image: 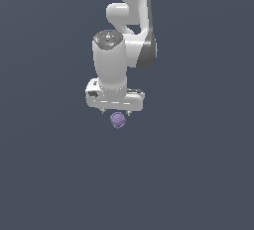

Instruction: Pick up the object and move it to a goal position.

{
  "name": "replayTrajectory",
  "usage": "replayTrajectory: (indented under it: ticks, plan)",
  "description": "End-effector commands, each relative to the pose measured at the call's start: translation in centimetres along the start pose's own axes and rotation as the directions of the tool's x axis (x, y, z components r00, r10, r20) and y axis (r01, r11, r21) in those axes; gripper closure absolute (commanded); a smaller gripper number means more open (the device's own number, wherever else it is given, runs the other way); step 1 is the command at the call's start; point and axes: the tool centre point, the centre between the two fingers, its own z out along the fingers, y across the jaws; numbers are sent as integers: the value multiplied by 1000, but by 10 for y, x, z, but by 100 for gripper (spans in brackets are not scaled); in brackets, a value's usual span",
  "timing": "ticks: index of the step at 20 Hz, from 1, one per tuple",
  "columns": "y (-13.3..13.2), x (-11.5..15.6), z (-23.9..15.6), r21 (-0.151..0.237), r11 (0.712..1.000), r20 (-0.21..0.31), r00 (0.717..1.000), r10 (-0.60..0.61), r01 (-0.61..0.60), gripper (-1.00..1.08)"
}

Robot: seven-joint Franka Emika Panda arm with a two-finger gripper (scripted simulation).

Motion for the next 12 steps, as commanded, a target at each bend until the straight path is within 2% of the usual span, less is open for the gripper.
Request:
replayTrajectory:
  ticks: [1,12]
  plan:
    - [0,0,0,0,1000,0,1000,0,0,-92]
    - [3,0,-7,10,1000,-11,1000,-28,28,-92]
